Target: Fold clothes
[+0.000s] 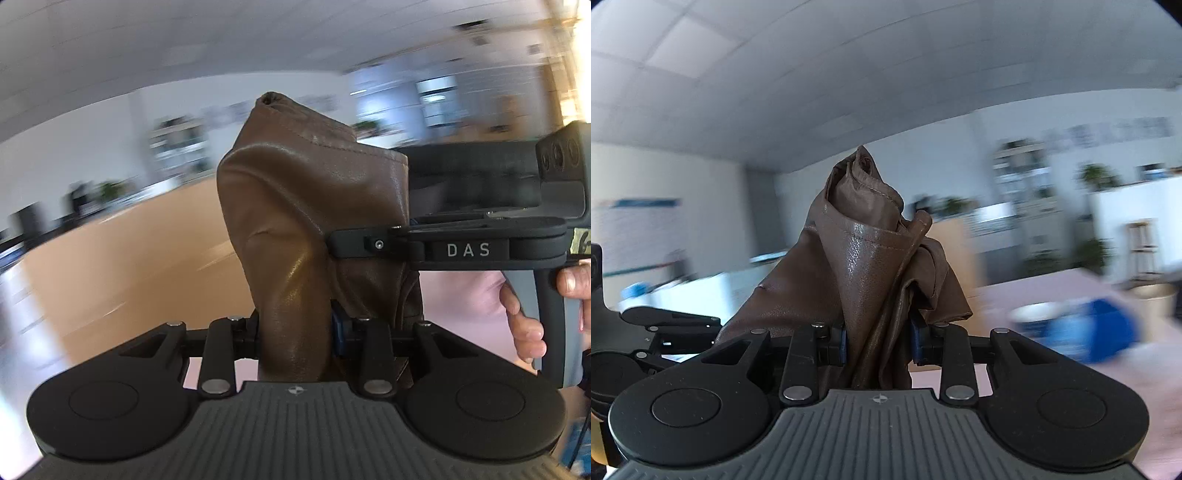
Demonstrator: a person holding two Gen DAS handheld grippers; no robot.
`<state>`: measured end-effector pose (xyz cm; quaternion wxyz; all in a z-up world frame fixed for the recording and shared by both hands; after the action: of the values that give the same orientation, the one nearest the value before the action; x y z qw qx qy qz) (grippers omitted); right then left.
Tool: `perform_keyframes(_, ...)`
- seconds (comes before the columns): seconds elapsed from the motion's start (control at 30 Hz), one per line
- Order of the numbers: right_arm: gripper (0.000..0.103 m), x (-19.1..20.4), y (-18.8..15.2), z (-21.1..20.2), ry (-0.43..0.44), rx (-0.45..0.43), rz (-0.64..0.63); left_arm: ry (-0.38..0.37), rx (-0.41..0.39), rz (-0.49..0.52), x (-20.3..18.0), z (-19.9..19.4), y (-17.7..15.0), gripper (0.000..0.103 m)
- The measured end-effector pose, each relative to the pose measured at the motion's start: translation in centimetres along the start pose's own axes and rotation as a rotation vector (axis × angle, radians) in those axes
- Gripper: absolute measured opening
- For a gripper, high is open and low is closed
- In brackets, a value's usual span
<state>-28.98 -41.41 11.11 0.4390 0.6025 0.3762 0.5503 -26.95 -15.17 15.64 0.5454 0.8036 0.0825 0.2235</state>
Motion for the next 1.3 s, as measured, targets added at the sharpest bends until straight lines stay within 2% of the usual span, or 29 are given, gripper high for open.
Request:
perform_keyframes(0.07,0.028,-2.6,1.2,-2.5,-0.072,-0.015,0.063,-0.113,-0.021,-0.013,-2.6,2.9,2.4,0.030)
perform_keyframes(0.13,0.028,-6.6,1.9,-5.9,-0.183,-0.024,0.121,-0.203,-0.017,-0.018,-5.0,5.4,3.9,0.030)
perform_keyframes(0.23,0.028,-11.1,1.5,-8.9,-0.311,-0.008,0.177,-0.344,0.036,-0.025,-9.2,10.5,5.4,0.030)
perform_keyframes(0.33,0.029,-15.5,0.5,-10.6,-0.393,0.012,0.277,-0.418,0.107,-0.039,-12.5,14.9,6.0,0.030)
perform_keyframes(0.43,0.029,-19.7,-0.9,-10.9,-0.445,0.047,0.373,-0.414,0.145,0.001,-15.1,18.5,6.2,0.031)
perform_keyframes(0.47,0.031,-21.1,-1.8,-10.8,-0.459,0.068,0.404,-0.406,0.165,0.017,-16.0,20.0,5.9,0.033)
perform_keyframes(0.5,0.037,-22.0,-2.7,-10.6,-0.470,0.087,0.430,-0.394,0.180,0.021,-16.5,20.7,5.4,0.036)
perform_keyframes(0.53,0.042,-22.9,-3.3,-10.7,-0.482,0.100,0.452,-0.373,0.191,0.029,-17.0,21.3,4.8,0.044)
perform_keyframes(0.57,0.050,-23.9,-3.7,-11.0,-0.489,0.107,0.476,-0.348,0.194,0.047,-17.4,21.8,4.1,0.058)
perform_keyframes(0.6,0.055,-24.8,-4.2,-11.3,-0.495,0.113,0.500,-0.320,0.180,0.075,-17.7,21.9,3.5,0.066)
perform_keyframes(0.63,0.059,-25.5,-4.6,-11.6,-0.480,0.109,0.524,-0.295,0.157,0.096,-17.8,21.8,2.8,0.081)
perform_keyframes(0.67,0.065,-25.9,-4.7,-12.1,-0.473,0.099,0.537,-0.270,0.133,0.116,-17.9,21.6,2.1,0.084)
perform_keyframes(0.7,0.068,-26.1,-4.8,-12.6,-0.469,0.089,0.547,-0.258,0.121,0.125,-17.8,21.5,1.6,0.084)
perform_keyframes(0.8,0.069,-25.9,-3.3,-14.9,-0.512,0.002,0.514,-0.271,0.125,0.115,-17.4,21.0,1.7,0.084)
perform_keyframes(0.87,0.069,-25.2,-1.6,-17.0,-0.521,-0.120,0.467,-0.262,0.115,0.138,-17.3,21.1,1.9,0.084)
perform_keyframes(0.93,0.066,-22.7,0.5,-18.3,-0.472,-0.222,0.361,-0.238,0.097,0.153,-17.2,21.1,2.1,0.084)
perform_keyframes(0.97,0.052,-21.5,1.2,-18.4,-0.423,-0.232,0.301,-0.216,0.079,0.162,-17.1,20.8,2.3,0.084)
perform_keyframes(1.0,0.023,-19.8,1.5,-17.8,-0.354,-0.202,0.224,-0.196,0.064,0.169,-17.1,20.4,2.5,0.084)
perform_keyframes(1.03,0.006,-18.1,1.7,-17.0,-0.282,-0.164,0.143,-0.175,0.048,0.173,-17.1,19.9,2.7,0.084)
perform_keyframes(1.07,0.001,-17.3,1.6,-16.4,-0.262,-0.137,0.105,-0.148,0.028,0.181,-16.9,19.7,3.0,0.084)
perform_keyframes(1.17,0.001,-16.4,-0.4,-12.5,-0.339,-0.011,-0.028,-0.100,-0.009,0.203,-16.3,18.7,3.7,0.084)
perform_keyframes(1.23,0.001,-18.8,-2.8,-9.7,-0.390,0.099,0.025,-0.085,-0.044,0.215,-16.1,17.2,4.1,0.084)
perform_keyframes(1.3,0.001,-20.6,-4.4,-7.5,-0.386,0.151,0.113,-0.096,-0.104,0.226,-16.2,14.9,4.6,0.084)
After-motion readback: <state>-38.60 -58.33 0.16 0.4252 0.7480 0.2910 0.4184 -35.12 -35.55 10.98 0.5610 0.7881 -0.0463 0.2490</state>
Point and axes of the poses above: each gripper's, at about its wrist camera, not at the fingertips, and z roughly the way its jaws point, x to its left, y to its top, the point moved 4 cm from there along z, roughly the way its jaws point, and after that the axes turned 5 degrees about z, right-handed, at the moved point
